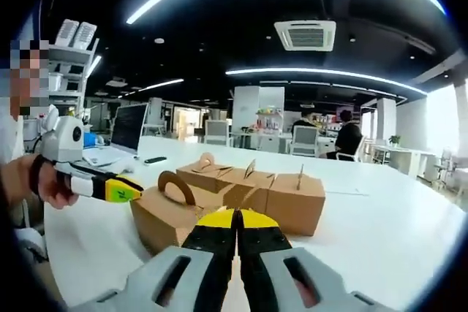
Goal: Pick up one paper box from the group, open the paper box, and remove the item inside
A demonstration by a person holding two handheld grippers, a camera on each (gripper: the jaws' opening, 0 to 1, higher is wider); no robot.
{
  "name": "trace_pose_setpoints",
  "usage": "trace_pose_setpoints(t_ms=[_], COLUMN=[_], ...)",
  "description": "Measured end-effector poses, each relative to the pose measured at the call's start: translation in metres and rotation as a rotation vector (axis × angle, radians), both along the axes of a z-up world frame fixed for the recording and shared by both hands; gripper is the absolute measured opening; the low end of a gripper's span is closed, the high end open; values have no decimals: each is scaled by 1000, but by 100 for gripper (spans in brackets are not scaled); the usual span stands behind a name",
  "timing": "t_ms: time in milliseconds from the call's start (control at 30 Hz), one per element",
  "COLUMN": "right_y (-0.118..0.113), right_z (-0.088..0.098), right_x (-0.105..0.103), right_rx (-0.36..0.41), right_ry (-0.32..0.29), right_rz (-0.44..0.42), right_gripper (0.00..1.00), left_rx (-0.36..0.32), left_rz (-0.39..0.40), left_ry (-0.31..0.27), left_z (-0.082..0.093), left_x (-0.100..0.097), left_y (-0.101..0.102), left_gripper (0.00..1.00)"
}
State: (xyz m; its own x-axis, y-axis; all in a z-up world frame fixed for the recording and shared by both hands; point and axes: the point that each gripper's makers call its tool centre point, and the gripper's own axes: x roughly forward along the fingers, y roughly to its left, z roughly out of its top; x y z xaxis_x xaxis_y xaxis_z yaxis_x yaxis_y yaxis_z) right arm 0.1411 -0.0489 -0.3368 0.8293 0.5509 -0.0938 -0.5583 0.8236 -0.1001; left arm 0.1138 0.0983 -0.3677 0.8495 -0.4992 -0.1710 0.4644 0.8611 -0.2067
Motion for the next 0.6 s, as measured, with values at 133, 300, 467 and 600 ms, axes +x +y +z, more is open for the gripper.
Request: trace_pose_setpoints(t_ms=[133,300,467,600], right_y=[-2,-3,-4,-4], right_z=[-5,-9,-13,-15], right_x=[1,1,1,1], right_rx=[0,4,9,14], right_ry=[16,27,36,47], right_rz=[-3,-6,-9,-11], right_gripper=[2,2,2,2], left_rx=[0,-1,-2,-6], left_rz=[-3,-1,-2,-5], left_ry=[2,1,0,3], left_z=[0,0,1,0], left_x=[1,0,-1,0], left_y=[0,-2,-4,-2], left_gripper=[20,20,20,20])
